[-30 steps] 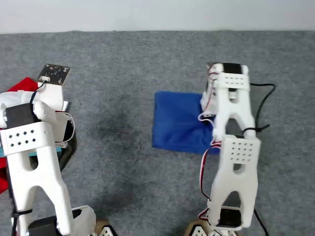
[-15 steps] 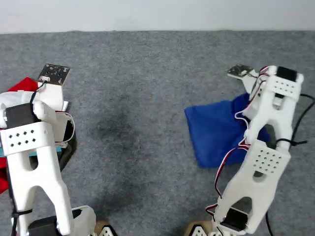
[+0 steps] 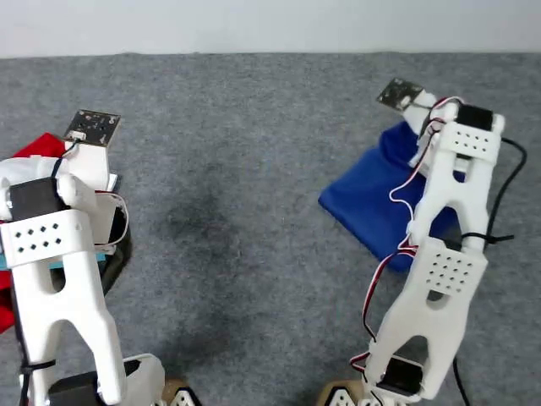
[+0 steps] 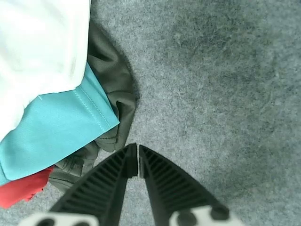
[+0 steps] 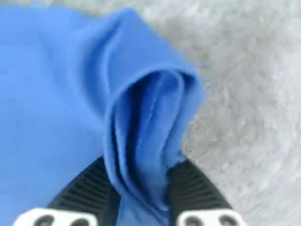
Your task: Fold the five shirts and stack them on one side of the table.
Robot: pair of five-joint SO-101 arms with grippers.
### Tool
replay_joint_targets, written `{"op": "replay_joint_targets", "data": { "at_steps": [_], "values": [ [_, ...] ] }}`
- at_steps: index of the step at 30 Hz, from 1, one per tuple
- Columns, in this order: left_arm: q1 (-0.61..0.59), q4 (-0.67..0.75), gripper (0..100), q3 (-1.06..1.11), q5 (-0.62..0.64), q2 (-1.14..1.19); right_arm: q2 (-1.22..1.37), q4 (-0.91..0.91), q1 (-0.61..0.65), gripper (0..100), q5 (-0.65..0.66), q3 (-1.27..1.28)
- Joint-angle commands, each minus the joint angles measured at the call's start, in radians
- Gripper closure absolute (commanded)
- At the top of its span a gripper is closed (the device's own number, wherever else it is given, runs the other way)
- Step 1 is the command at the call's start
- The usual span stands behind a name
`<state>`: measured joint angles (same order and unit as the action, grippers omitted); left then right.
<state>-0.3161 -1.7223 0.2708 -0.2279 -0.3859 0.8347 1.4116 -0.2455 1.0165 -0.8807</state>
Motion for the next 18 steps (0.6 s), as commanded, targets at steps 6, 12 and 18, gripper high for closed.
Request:
{"op": "replay_joint_targets", "data": {
  "at_steps": [6,12,18],
  "values": [
    [-0.002,0.008,99,-0.007,-0.003,-0.037,-0.021,0.150,0.030,71.2,-0.595,-0.196],
    [-0.002,0.009,99,-0.007,-0.003,-0.037,-0.013,0.320,0.058,71.2,-0.911,-0.304],
    [-0.002,0.008,99,-0.007,-0.003,-0.037,-0.024,0.387,0.038,74.7,-1.123,-0.265]
  ]
}}
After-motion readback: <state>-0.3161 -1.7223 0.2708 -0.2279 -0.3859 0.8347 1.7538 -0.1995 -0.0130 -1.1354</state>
